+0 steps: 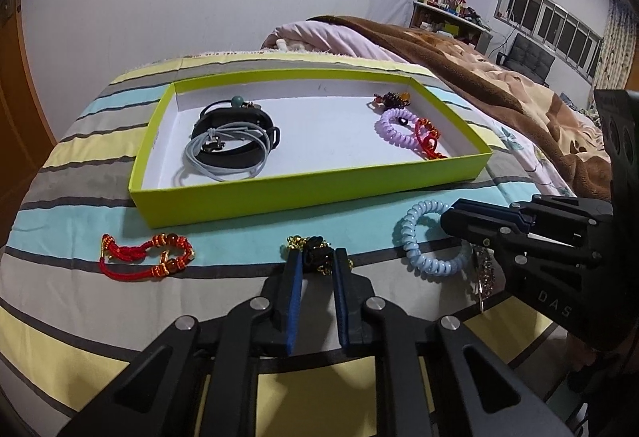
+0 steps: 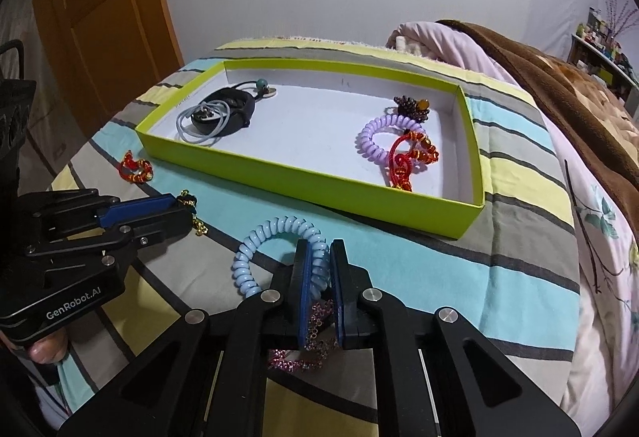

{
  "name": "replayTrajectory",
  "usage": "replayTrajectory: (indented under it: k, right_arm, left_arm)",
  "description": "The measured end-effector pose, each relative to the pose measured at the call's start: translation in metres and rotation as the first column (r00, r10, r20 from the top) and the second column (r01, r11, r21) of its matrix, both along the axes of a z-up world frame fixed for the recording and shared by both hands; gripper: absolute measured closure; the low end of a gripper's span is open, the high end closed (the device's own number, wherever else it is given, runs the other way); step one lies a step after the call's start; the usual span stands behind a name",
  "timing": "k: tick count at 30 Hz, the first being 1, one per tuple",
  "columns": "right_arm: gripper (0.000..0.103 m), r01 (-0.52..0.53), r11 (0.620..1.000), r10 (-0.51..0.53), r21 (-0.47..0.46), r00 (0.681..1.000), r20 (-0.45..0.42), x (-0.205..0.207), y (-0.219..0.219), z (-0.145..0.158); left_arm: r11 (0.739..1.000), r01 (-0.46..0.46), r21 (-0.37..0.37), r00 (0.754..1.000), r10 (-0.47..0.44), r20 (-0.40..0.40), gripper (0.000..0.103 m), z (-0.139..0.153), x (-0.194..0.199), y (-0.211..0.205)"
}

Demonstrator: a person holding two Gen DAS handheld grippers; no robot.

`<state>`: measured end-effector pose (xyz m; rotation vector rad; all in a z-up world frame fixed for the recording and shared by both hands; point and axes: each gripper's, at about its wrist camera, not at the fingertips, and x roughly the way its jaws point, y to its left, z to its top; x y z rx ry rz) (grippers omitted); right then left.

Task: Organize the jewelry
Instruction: 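Carry the brooch and blue coil into the box and lower them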

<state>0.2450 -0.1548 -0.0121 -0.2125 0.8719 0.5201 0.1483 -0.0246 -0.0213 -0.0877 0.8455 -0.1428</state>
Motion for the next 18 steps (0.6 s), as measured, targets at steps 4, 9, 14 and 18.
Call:
replayTrajectory:
  k: [4, 9, 14, 18]
  right_arm:
    - [0.093, 0.006, 1.0, -0.006, 0.014, 1.0, 0.012, -0.004, -0.001, 0.005]
    - [0.093, 0.017, 0.999, -0.018, 0.033, 0.999, 0.032, -0.011, -0.004, 0.014]
    - [0.093, 0.04, 0.997, -0.044, 0.061, 0.997, 0.061, -0.019, -0.008, 0.027]
    - [0.093, 0.059, 0.995, -0.066, 0.087, 0.994, 0.083, -0.025, -0.013, 0.038]
  left_arm:
    - [1.0, 0.01, -0.006, 1.0, -0.01, 0.024, 0.088, 0.004, -0.005, 0.0]
    - [1.0, 0.015, -0.016, 0.999, -0.014, 0.05, 0.088, 0.012, -0.014, 0.001]
    - [1.0, 0.01, -0.021, 0.997, -0.008, 0.083, 0.088, 0.024, -0.023, 0.005]
    - [1.0, 0.003, -0.022, 0.993, -0.001, 0.116, 0.088, 0.035, -0.031, 0.007]
